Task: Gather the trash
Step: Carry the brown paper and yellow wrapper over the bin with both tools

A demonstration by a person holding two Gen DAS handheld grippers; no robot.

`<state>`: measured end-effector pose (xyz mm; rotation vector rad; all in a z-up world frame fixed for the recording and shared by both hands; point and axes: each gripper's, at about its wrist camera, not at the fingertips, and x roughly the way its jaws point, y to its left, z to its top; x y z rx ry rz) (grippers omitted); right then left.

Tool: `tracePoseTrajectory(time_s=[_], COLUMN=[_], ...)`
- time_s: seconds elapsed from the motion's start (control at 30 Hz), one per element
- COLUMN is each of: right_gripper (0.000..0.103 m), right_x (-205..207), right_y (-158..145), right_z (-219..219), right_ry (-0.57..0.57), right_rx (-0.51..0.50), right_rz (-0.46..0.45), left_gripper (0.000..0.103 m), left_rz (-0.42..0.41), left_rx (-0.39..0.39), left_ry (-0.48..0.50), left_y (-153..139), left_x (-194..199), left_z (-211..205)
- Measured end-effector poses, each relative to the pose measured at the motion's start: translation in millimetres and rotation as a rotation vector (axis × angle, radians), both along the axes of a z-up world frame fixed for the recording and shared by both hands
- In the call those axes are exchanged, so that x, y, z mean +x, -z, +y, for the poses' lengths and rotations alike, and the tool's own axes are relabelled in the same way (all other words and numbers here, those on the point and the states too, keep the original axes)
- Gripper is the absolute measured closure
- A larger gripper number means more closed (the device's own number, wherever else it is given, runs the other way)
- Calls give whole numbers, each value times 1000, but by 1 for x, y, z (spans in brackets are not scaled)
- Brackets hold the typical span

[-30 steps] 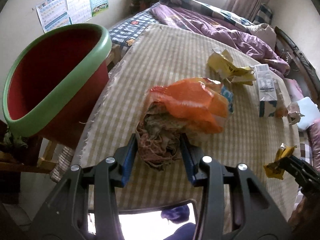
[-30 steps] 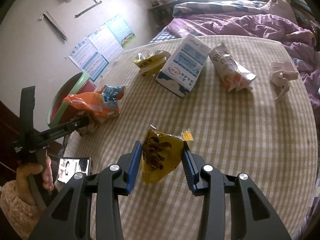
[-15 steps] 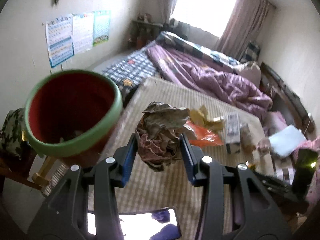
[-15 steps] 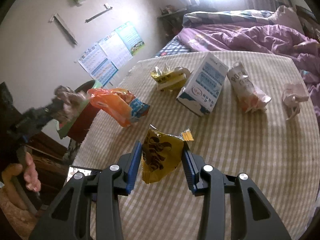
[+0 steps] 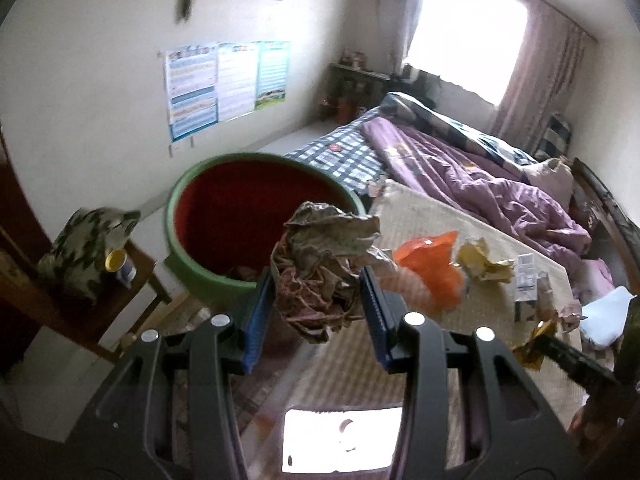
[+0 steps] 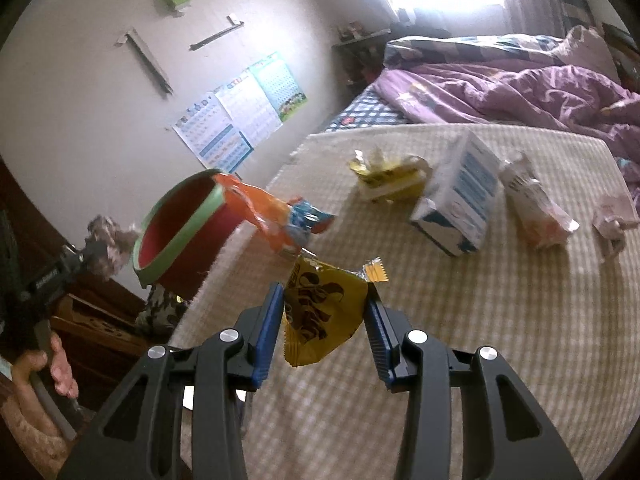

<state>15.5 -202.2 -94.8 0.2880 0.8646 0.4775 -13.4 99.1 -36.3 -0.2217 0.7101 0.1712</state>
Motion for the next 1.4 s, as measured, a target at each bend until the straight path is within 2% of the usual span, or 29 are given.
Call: tracePoseTrajectory(time_s=[0.37, 0.97, 1.23, 1.4], right_gripper=[62, 62, 62, 62], right_x=[10, 27, 34, 46], right_y=[-27, -65, -70, -68], right_z=[48, 104, 131, 146], right_ry=[-29, 9, 14, 6], right_rx=[-6, 23, 28, 14], right_rz=[-69, -165, -170, -157], left_gripper=[62, 62, 62, 62], left_rz=[16, -5, -16, 5], left_rx=[-23, -39, -41, -51], left_ry=[10, 105, 157, 165], left_y=[10, 5, 6, 14], left_x=[-7, 21, 37, 51], left_z=[26, 65, 82, 95])
